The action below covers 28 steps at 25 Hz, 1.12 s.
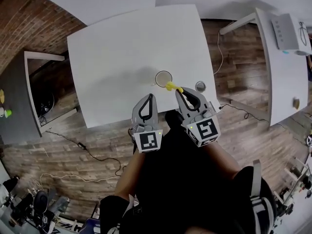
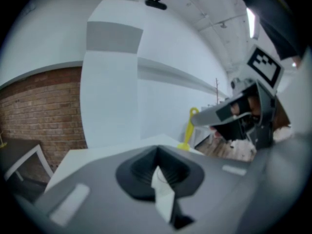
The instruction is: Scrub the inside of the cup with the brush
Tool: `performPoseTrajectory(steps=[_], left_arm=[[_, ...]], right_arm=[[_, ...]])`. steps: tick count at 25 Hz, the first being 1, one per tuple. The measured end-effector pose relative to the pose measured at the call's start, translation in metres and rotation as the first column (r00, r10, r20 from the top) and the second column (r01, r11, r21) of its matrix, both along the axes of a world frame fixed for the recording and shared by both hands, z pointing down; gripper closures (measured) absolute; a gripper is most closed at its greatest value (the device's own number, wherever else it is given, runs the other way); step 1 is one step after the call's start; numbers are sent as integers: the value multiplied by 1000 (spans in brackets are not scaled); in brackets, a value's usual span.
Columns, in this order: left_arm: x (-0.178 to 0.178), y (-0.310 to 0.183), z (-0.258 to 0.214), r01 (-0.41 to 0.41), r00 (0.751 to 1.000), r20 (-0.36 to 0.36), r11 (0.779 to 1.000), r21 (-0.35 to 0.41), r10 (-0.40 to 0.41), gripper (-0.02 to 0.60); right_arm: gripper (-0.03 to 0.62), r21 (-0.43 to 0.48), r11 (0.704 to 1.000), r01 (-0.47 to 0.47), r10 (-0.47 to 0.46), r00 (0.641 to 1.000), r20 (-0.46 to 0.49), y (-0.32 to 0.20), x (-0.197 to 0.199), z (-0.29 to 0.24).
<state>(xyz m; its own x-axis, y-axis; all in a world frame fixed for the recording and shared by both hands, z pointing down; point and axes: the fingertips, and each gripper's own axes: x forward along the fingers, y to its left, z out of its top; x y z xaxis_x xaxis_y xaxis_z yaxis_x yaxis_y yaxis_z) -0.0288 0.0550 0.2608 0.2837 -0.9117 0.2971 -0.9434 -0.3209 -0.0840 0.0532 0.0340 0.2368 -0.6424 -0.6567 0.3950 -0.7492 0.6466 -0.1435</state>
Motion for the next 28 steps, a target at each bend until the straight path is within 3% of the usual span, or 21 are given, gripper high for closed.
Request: performPoseTrajectory(steps=[5, 9, 13, 28], left_arm=[[-2, 6, -15, -1, 998, -65, 999, -53, -2, 578], [-9, 7, -50, 13, 994, -106, 1000, 19, -11, 579], [-15, 8, -64, 19, 991, -135, 999, 44, -13, 580], [-19, 2, -77, -49, 994, -94, 993, 103, 59, 578]], right_arm=[[563, 13, 1000, -1, 1, 1000, 19, 4, 0, -17], [563, 27, 1000, -6, 5, 1000, 28, 10, 0, -35], [563, 38, 999, -13, 11, 999, 40, 11, 1, -40], [563, 74, 996, -54, 49, 997, 67, 0, -2, -50]])
